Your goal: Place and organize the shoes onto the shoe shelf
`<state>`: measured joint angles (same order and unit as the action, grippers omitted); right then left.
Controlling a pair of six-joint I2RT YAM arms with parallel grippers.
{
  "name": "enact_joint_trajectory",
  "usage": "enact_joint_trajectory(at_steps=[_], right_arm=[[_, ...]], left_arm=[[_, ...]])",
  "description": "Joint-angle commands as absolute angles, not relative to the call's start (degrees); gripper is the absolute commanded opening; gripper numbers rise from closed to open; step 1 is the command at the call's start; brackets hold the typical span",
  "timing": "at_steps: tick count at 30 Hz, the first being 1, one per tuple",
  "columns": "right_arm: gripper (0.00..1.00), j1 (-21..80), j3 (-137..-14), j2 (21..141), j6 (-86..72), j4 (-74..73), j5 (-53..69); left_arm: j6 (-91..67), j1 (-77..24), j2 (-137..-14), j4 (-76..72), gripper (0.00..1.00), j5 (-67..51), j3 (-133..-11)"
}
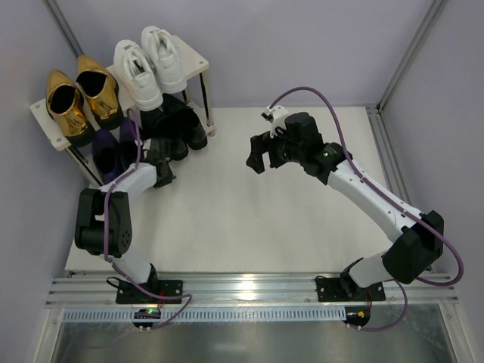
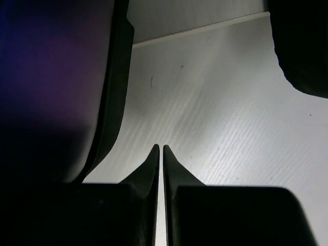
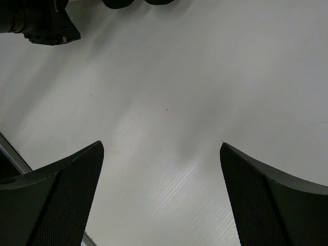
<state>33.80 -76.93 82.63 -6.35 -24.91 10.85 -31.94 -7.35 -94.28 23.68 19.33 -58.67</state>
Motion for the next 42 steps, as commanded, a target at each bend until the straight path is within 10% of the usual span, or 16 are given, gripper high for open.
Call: enact_joint_trajectory(at_steps=[1, 18, 28, 31, 32, 33, 42], right_arm=[[0.94, 33.14, -77.69, 81.83, -5.89, -23.20, 10.81], [0.94, 31.90, -77.17, 82.09, -6.06, -22.94, 11.43], [0.94, 31.90, -77.17, 82.62, -6.24, -23.12, 11.78], [0.94, 31.73, -77.34, 82.62, -6.07, -23.73, 11.43], [0.94, 31.82, -77.34, 82.53, -5.89, -23.82, 11.43], [0.96, 31.73, -77.26, 82.36, -5.89, -23.91, 11.08], [0.98, 30.59, -78.13, 81.30, -7.29, -24.87, 10.46]], left_arm=[[-31.38, -6.06, -94.48, 19.78, 0.00, 19.51, -57.92], [-30.68, -4.57, -90.62, 20.48, 0.00, 18.29, -52.82], [-24.87, -21.51, -80.08, 24.60, 0.00, 13.63, -61.42], [-25.92, -25.12, -77.00, 28.64, 0.40, 9.59, -66.24], [-26.54, -25.92, -76.38, 29.70, 0.81, 9.06, -67.40], [-27.33, -26.62, -75.59, 33.19, 0.99, 8.10, -68.80], [-29.53, -35.76, -73.39, 50.18, 1.00, 11.86, -86.64]])
